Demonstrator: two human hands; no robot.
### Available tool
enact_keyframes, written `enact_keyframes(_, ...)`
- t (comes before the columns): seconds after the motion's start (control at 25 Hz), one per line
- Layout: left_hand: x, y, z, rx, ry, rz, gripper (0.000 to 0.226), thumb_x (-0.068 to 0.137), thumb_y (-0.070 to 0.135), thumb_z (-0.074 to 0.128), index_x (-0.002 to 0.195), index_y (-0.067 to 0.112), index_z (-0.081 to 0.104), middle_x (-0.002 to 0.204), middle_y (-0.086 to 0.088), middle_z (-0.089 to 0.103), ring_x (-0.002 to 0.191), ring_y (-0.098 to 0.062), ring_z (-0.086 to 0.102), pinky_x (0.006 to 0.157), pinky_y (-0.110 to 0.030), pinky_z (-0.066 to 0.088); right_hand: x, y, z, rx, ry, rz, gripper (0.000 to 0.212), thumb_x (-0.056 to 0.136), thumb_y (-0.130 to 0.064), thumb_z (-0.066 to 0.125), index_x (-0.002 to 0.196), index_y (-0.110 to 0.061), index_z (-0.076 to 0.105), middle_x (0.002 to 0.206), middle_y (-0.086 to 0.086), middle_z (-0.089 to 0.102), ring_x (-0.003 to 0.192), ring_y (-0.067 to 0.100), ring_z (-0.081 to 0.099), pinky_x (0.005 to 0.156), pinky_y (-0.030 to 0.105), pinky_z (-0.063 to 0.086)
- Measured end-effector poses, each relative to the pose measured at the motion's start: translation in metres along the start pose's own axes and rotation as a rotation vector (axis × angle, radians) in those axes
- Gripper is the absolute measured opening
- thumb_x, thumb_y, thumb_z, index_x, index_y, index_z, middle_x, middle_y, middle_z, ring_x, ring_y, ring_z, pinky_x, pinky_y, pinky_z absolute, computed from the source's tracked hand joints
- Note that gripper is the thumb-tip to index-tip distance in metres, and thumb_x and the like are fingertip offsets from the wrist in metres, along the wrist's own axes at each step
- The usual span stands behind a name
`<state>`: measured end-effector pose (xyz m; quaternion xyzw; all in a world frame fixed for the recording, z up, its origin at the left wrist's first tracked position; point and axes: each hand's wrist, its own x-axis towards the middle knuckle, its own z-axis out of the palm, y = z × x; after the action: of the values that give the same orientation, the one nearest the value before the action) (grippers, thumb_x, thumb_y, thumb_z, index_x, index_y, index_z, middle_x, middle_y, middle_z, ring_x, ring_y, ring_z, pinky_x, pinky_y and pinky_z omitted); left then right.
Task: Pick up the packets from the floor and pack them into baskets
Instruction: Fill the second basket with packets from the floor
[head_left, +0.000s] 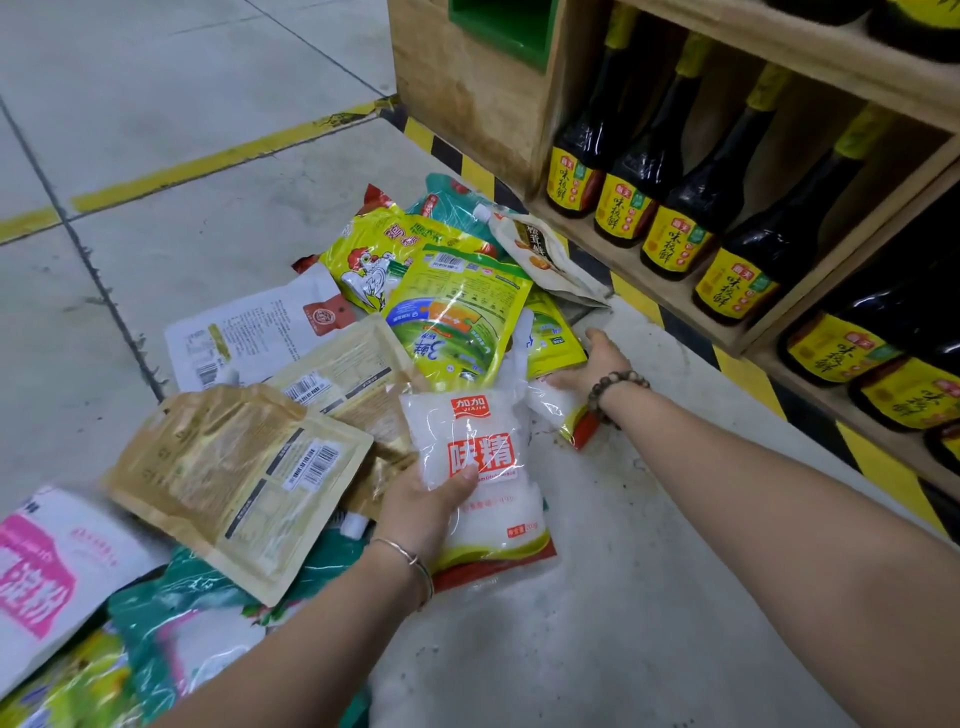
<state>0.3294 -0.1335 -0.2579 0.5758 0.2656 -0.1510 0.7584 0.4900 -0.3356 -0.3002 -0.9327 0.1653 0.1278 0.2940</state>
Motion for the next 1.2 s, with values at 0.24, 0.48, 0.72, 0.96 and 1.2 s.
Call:
enact_keyframes(0.24, 0.003, 0.000, -0.012, -0.012, 0.054, -0.047, 0.015, 0.085, 0.004, 0.062, 0.095, 0.016, 0.063, 0.089, -0.006, 0.071, 0.080, -0.025, 0.069, 0.065, -0.037, 0.058, -0.002, -0.009, -0.008, -0.099, -0.113, 0.177, 0.076, 0.073, -0.037, 0.079, 0.132, -0.003, 0.046, 0.133, 0.013, 0.052, 0.124, 0.032, 0.049, 0.102, 0.038, 0.042)
enact_keyframes(0.48, -0.001, 0.002, -0.024, -0.018, 0.050, -0.058, 0.027, 0.084, 0.003, 0.063, 0.110, 0.007, 0.062, 0.100, -0.015, 0.070, 0.080, -0.028, 0.069, 0.057, -0.034, 0.058, -0.050, 0.029, -0.011, 0.227, -0.104, 0.317, 0.052, 0.069, -0.029, 0.082, 0.111, -0.005, 0.062, 0.111, 0.009, 0.065, 0.101, 0.029, 0.063, 0.089, 0.039, 0.052)
enact_keyframes(0.72, -0.011, 0.023, -0.017, -0.035, -0.012, 0.042, 0.024, 0.090, 0.001, 0.055, 0.113, 0.004, 0.057, 0.104, -0.013, 0.065, 0.082, -0.027, 0.065, 0.069, -0.037, 0.053, -0.137, 0.039, -0.033, 0.472, 0.069, 0.201, 0.020, 0.075, 0.001, 0.072, 0.090, -0.008, 0.064, 0.097, 0.014, 0.069, 0.081, 0.024, 0.063, 0.071, 0.032, 0.052)
enact_keyframes(0.96, -0.023, 0.032, -0.012, -0.028, -0.142, 0.131, 0.018, 0.090, 0.006, 0.058, 0.108, 0.012, 0.060, 0.112, -0.012, 0.065, 0.105, -0.032, 0.062, 0.098, -0.050, 0.045, -0.206, 0.014, -0.079, 0.497, 0.230, 0.054, 0.018, 0.082, -0.010, 0.070, 0.096, -0.010, 0.061, 0.090, 0.002, 0.065, 0.078, 0.015, 0.063, 0.060, 0.020, 0.048)
enact_keyframes(1.2, -0.069, 0.049, 0.001, 0.024, -0.313, 0.229, 0.027, 0.085, 0.046, 0.056, 0.094, 0.021, 0.064, 0.107, -0.001, 0.067, 0.107, -0.025, 0.061, 0.101, -0.049, 0.043, -0.278, 0.005, -0.103, 0.671, 0.494, 0.103, 0.020, 0.095, -0.032, 0.053, 0.096, -0.012, 0.058, 0.086, 0.001, 0.065, 0.067, 0.009, 0.060, 0.048, 0.017, 0.050)
